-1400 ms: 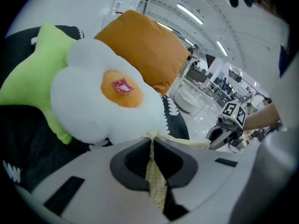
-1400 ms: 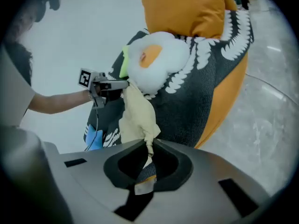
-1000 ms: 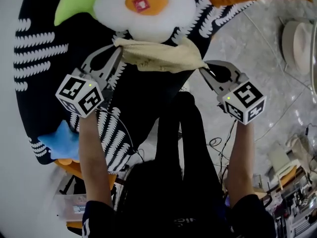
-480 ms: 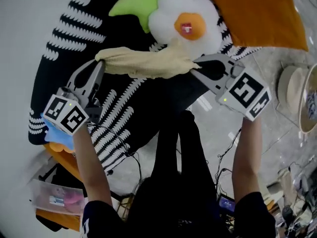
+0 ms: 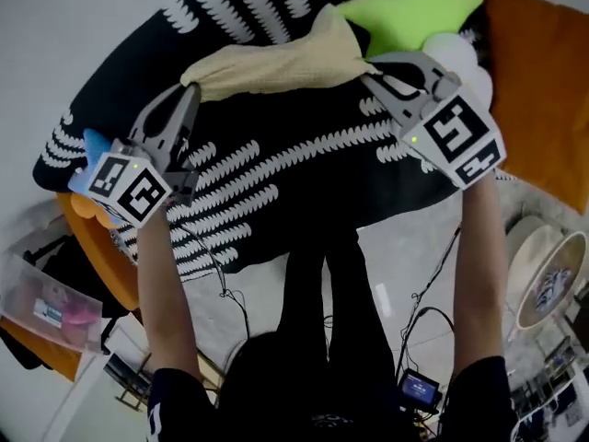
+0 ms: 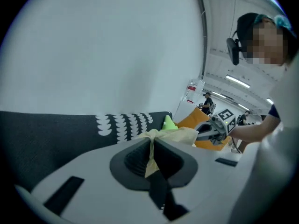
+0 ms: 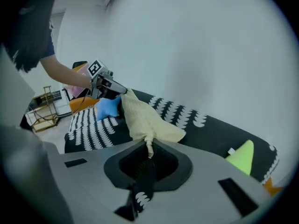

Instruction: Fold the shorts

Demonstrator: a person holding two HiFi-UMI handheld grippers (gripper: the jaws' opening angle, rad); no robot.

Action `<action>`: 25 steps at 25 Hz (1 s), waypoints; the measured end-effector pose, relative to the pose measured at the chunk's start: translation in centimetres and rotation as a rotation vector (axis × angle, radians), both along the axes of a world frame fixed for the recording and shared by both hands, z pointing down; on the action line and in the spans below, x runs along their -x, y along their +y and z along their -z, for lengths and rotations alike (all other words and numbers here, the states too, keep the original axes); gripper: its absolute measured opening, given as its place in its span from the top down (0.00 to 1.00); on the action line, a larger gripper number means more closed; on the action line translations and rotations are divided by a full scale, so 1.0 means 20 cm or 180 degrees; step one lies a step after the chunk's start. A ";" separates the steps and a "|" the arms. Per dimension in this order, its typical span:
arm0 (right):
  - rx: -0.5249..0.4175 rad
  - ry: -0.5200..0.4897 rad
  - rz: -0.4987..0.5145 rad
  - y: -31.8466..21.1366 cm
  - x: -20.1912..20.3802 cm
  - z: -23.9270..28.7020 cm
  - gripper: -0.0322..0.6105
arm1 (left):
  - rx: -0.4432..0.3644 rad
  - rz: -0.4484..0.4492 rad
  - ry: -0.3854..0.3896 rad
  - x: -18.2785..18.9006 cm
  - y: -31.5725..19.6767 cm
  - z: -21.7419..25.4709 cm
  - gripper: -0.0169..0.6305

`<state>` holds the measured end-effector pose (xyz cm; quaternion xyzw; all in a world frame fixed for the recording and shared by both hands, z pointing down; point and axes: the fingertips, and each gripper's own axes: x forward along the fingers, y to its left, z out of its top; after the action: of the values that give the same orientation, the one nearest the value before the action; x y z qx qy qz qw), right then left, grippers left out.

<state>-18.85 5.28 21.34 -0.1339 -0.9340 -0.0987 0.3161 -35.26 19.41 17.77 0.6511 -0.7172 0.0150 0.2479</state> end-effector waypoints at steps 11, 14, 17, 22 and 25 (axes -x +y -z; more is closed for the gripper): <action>0.0080 0.1618 0.0781 0.81 -0.64 -1.34 0.89 | 0.1530 -0.0273 0.0884 -0.69 0.88 -1.37 0.94; 0.0096 0.1936 0.0897 0.95 -0.86 -1.48 0.85 | 0.1995 -0.0202 0.1171 -0.87 1.08 -1.55 0.91; 0.0240 0.2106 0.0695 0.98 -0.94 -1.53 0.55 | 0.2408 -0.0005 0.1234 -0.90 1.24 -1.64 0.80; 0.0339 0.2167 0.0133 0.95 -0.92 -1.49 0.28 | 0.2484 0.0211 0.1350 -0.85 1.35 -1.60 0.64; 0.0595 0.2030 -0.0487 0.90 -0.95 -1.41 0.24 | 0.2251 0.0239 0.1414 -0.86 1.27 -1.52 0.57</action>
<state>0.08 23.36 49.61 -0.1160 -0.8004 0.0581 0.5852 -18.12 44.75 48.17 0.4867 -0.6202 0.1104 0.6052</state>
